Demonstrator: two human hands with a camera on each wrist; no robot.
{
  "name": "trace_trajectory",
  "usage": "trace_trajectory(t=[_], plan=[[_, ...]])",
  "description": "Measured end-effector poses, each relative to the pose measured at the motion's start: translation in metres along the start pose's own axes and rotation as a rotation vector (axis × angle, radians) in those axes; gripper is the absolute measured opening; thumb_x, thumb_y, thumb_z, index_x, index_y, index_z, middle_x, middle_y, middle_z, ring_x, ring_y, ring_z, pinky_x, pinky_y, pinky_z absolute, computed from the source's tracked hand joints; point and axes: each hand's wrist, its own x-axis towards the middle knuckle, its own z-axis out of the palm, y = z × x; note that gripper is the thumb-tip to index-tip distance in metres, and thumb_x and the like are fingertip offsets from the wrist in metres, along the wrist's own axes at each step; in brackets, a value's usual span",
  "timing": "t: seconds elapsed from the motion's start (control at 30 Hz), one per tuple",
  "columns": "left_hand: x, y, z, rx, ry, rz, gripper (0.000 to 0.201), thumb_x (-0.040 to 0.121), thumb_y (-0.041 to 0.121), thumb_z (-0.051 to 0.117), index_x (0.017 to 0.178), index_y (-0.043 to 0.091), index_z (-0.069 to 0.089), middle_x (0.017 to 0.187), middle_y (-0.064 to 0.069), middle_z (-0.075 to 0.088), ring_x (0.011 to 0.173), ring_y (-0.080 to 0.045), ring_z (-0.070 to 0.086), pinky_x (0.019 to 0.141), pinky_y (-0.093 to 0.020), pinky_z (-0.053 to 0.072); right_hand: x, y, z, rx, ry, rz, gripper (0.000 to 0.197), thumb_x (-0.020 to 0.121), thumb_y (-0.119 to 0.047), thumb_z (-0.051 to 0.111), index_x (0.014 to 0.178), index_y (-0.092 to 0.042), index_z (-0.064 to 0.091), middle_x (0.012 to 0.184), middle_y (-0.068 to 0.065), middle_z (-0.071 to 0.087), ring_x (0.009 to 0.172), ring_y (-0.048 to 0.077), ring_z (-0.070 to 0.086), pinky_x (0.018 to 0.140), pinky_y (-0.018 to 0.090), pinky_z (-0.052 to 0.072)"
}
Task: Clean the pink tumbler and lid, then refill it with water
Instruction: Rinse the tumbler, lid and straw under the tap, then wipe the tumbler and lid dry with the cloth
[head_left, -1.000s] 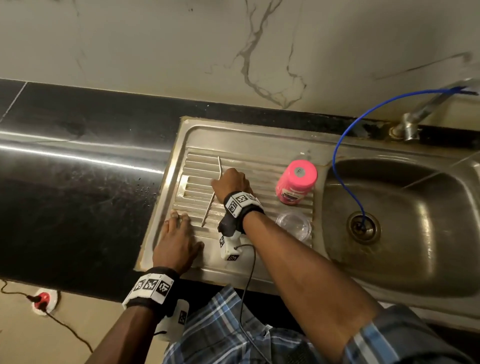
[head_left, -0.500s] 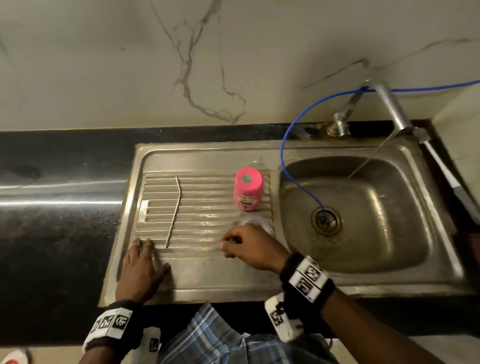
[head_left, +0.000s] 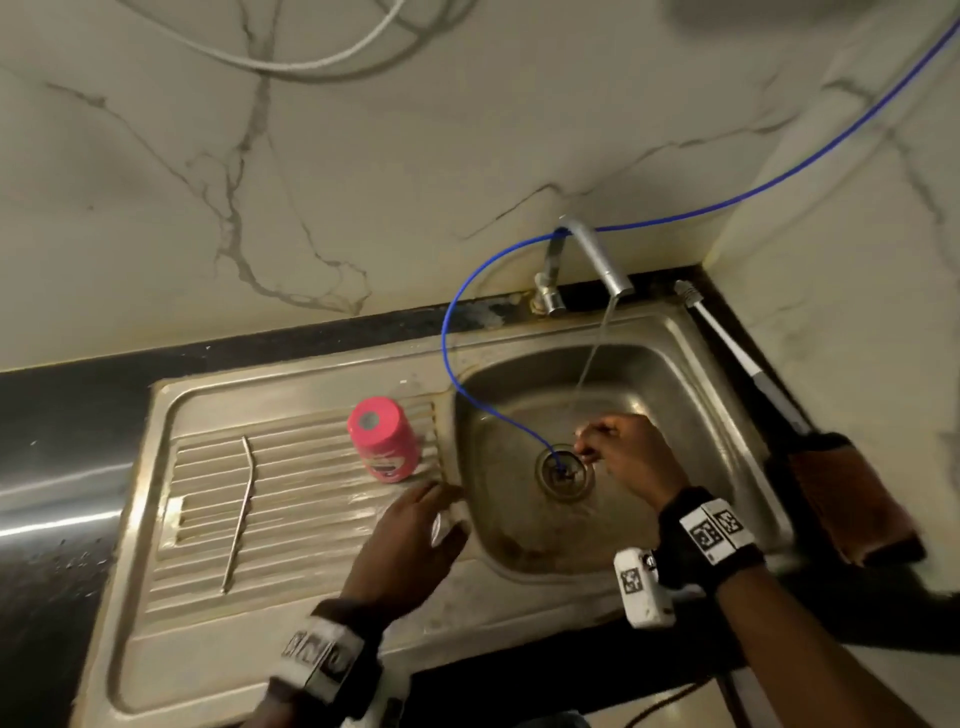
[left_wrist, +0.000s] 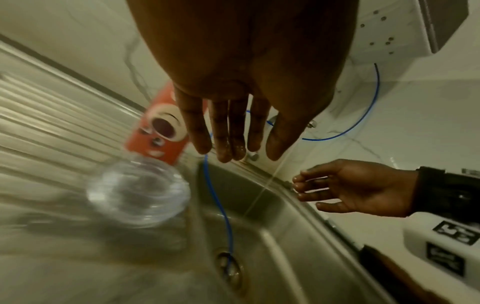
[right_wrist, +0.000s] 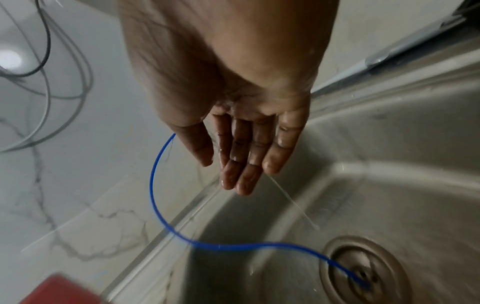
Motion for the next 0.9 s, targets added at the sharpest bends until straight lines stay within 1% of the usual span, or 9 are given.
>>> trace_trajectory(t=[0.1, 0.2, 0.3, 0.37, 0.43, 0.53, 0.67, 0.77, 0.9], plan=[[0.075, 0.027, 0.017, -0.11, -0.103, -0.069, 0.028, 0.092, 0.024, 0.071, 0.12, 0.017, 0.071, 0.108, 0.003, 0.073, 0.104, -0.023, 0.071, 0.09, -0.033, 0.054, 0.023, -0.014, -0.019, 0.057, 0.087, -0.028, 0.012, 0.093, -0.02, 0.071, 0.082, -0.019, 0.076, 0.076, 0.002, 0.078, 0.074, 0.02, 0.077, 0.076, 0.04, 0.06], [0.144, 0.04, 0.027, -0.2, -0.116, -0.087, 0.035, 0.094, 0.021, 0.075, 0.128, 0.015, 0.07, 0.119, 0.0, 0.075, 0.114, -0.022, 0.072, 0.105, -0.039, 0.054, 0.036, -0.023, -0.027, 0.107, 0.126, -0.052, 0.007, 0.094, -0.017, 0.071, 0.097, -0.016, 0.077, 0.082, 0.002, 0.078, 0.078, 0.02, 0.076, 0.083, 0.041, 0.063], [0.202, 0.061, 0.027, -0.204, -0.099, -0.093, 0.042, 0.101, 0.015, 0.071, 0.142, 0.008, 0.064, 0.132, -0.01, 0.072, 0.127, -0.026, 0.066, 0.107, -0.024, 0.044, 0.038, -0.019, -0.03, 0.114, 0.142, -0.035, 0.011, 0.095, -0.022, 0.07, 0.104, -0.018, 0.076, 0.085, -0.003, 0.077, 0.077, 0.012, 0.076, 0.08, 0.032, 0.061], [0.233, 0.076, 0.026, -0.209, -0.097, -0.11, 0.051, 0.103, 0.016, 0.067, 0.152, 0.009, 0.052, 0.143, -0.013, 0.064, 0.133, -0.03, 0.061, 0.105, -0.025, 0.042, 0.036, -0.012, -0.03, 0.144, 0.125, -0.002, 0.011, 0.097, -0.022, 0.069, 0.104, -0.018, 0.076, 0.089, -0.003, 0.078, 0.077, 0.011, 0.076, 0.077, 0.029, 0.06], [0.259, 0.086, 0.024, -0.218, -0.093, -0.146, 0.071, 0.104, 0.016, 0.063, 0.166, 0.023, 0.03, 0.157, -0.012, 0.052, 0.14, -0.032, 0.054, 0.115, -0.039, 0.043, 0.034, -0.003, -0.029, 0.207, 0.132, 0.037, 0.011, 0.097, -0.019, 0.068, 0.104, -0.014, 0.076, 0.09, 0.001, 0.078, 0.076, 0.015, 0.077, 0.075, 0.029, 0.06], [0.289, 0.093, 0.03, -0.255, -0.102, -0.139, 0.089, 0.102, 0.006, 0.052, 0.17, 0.036, 0.005, 0.168, -0.015, 0.038, 0.143, -0.037, 0.051, 0.119, -0.052, 0.043, 0.034, 0.009, -0.027, 0.274, 0.144, 0.084, 0.011, 0.096, -0.018, 0.069, 0.101, -0.012, 0.077, 0.09, 0.003, 0.078, 0.078, 0.018, 0.077, 0.076, 0.03, 0.06], [0.3, 0.094, 0.05, -0.312, -0.014, -0.167, 0.09, 0.097, 0.001, 0.044, 0.169, 0.043, 0.011, 0.167, -0.012, 0.039, 0.139, -0.037, 0.053, 0.116, -0.054, 0.047, 0.033, 0.026, -0.027, 0.306, 0.153, 0.101, 0.011, 0.093, -0.022, 0.069, 0.099, -0.017, 0.078, 0.089, -0.001, 0.078, 0.085, 0.019, 0.076, 0.081, 0.034, 0.061], [0.305, 0.089, 0.053, -0.249, -0.066, -0.123, 0.095, 0.096, -0.001, 0.046, 0.167, 0.049, 0.009, 0.17, -0.01, 0.036, 0.142, -0.034, 0.049, 0.117, -0.054, 0.045, 0.027, 0.029, -0.03, 0.299, 0.15, 0.128, 0.011, 0.096, -0.02, 0.068, 0.098, -0.015, 0.077, 0.088, -0.002, 0.078, 0.078, 0.014, 0.076, 0.075, 0.025, 0.059], [0.309, 0.071, 0.039, -0.132, -0.165, -0.048, 0.099, 0.097, -0.008, 0.054, 0.171, 0.036, 0.004, 0.176, -0.006, 0.021, 0.159, -0.029, 0.028, 0.126, -0.053, 0.033, 0.015, 0.026, -0.036, 0.22, 0.138, 0.117, 0.011, 0.096, -0.024, 0.068, 0.095, -0.018, 0.077, 0.088, -0.006, 0.077, 0.074, 0.008, 0.074, 0.069, 0.016, 0.052]])
